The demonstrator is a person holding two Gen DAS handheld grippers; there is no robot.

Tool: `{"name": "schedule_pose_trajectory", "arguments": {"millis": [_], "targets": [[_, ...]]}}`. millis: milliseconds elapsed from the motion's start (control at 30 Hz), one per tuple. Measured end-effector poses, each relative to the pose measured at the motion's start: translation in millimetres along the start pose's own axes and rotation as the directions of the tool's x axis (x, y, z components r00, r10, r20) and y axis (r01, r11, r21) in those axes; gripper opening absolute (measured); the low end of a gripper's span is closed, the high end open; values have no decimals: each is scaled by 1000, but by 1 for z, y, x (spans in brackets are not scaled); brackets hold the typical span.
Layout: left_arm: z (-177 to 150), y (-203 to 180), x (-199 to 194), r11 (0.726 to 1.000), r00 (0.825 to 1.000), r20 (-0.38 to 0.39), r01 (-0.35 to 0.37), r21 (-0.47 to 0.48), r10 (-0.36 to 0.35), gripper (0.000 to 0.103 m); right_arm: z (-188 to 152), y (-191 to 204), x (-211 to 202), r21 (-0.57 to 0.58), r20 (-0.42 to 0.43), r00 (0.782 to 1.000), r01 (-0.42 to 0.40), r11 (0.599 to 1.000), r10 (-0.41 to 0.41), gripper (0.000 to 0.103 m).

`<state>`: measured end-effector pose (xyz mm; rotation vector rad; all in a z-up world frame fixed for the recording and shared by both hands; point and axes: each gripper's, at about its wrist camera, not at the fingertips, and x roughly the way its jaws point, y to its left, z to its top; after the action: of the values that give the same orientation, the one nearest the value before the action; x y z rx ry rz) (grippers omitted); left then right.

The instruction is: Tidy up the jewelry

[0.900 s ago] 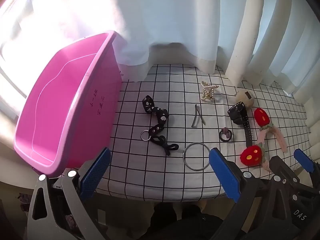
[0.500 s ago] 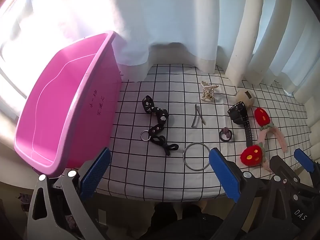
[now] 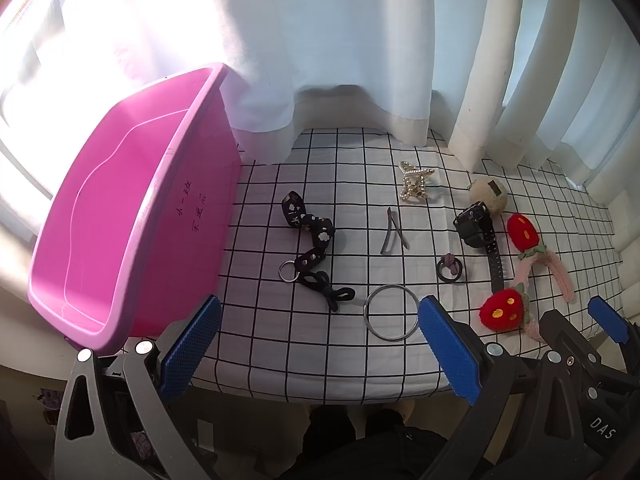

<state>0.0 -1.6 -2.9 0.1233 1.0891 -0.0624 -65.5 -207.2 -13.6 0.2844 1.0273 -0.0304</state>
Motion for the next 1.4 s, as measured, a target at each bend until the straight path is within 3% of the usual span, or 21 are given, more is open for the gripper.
{"name": "schedule_pose_trajectory", "arguments": {"millis": [1167,1400], "targets": [[-4,0,-1,1000,1000,-5,0,2,0,97,-3,-2,-1,11,2,1000,-10,1000,10,94],[-12,5,13,1000,1000,-28,7,-21,-8,97,-11,-28,-1,58,27,999,-27,998,26,94]]}}
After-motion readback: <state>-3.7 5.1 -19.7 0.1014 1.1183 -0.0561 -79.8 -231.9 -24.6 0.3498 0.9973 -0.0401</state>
